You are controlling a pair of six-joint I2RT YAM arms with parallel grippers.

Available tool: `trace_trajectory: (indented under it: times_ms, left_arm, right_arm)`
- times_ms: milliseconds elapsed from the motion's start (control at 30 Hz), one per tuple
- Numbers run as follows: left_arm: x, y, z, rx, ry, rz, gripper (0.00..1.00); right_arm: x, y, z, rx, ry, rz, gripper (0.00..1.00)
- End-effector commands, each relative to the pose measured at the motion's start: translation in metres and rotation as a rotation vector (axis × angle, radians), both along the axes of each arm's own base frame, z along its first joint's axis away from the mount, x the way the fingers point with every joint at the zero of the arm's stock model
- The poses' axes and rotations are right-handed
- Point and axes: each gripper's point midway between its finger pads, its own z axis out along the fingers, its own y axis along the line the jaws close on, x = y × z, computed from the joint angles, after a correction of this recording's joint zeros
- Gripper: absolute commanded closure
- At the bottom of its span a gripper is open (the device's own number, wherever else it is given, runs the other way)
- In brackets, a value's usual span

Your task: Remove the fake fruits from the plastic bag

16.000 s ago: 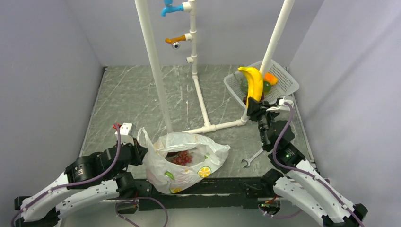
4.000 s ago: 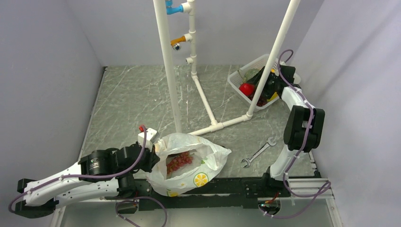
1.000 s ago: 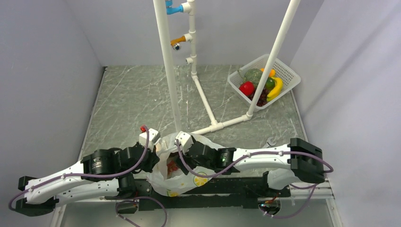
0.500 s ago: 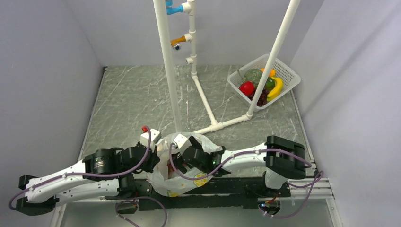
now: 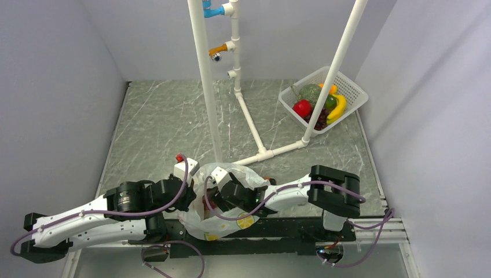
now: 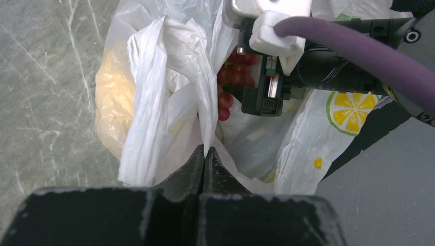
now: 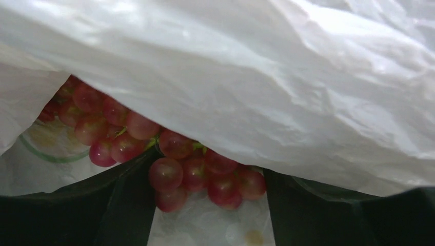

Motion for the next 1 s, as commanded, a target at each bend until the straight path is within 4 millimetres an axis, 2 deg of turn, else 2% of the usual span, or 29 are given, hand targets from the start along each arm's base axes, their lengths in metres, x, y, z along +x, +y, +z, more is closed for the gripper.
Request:
trace_trajectory:
  times_ms: [0, 67, 233, 433, 533, 700, 967]
  left_arm:
    - [0.003, -0.001, 0.007, -0.02, -0.017, 0.014, 1.0]
    - [0.002, -0.001, 0.008, -0.022, -0.017, 0.012, 1.0]
    - [0.002, -0.002, 0.006, -0.012, -0.014, 0.011, 1.0]
    - [0.002, -0.001, 0.006, -0.012, -0.016, 0.013, 1.0]
    - [0.002, -0.001, 0.007, -0.019, -0.018, 0.012, 1.0]
    - [0.002, -0.001, 0.008, -0.019, -0.019, 0.012, 1.0]
    - [0.003, 0.0, 0.007, -0.008, -0.018, 0.019, 1.0]
  right_arm:
    - [-0.001, 0.009, 0.007, 0.033, 0.015, 0.012, 0.34]
    - [0.002, 0.013, 0.019, 0.054, -0.006, 0.01, 0.41]
    - [0.01, 0.026, 0.064, 0.115, -0.056, 0.01, 0.7]
    - [0.01, 0.027, 0.112, 0.209, -0.086, 0.021, 0.85]
    - [0.006, 0.024, 0.121, 0.221, -0.075, 0.031, 0.92]
    - [-0.003, 0.015, 0.134, 0.246, -0.046, 0.048, 0.97]
    - [-0.029, -0.011, 0.122, 0.23, 0.06, 0.107, 1.0]
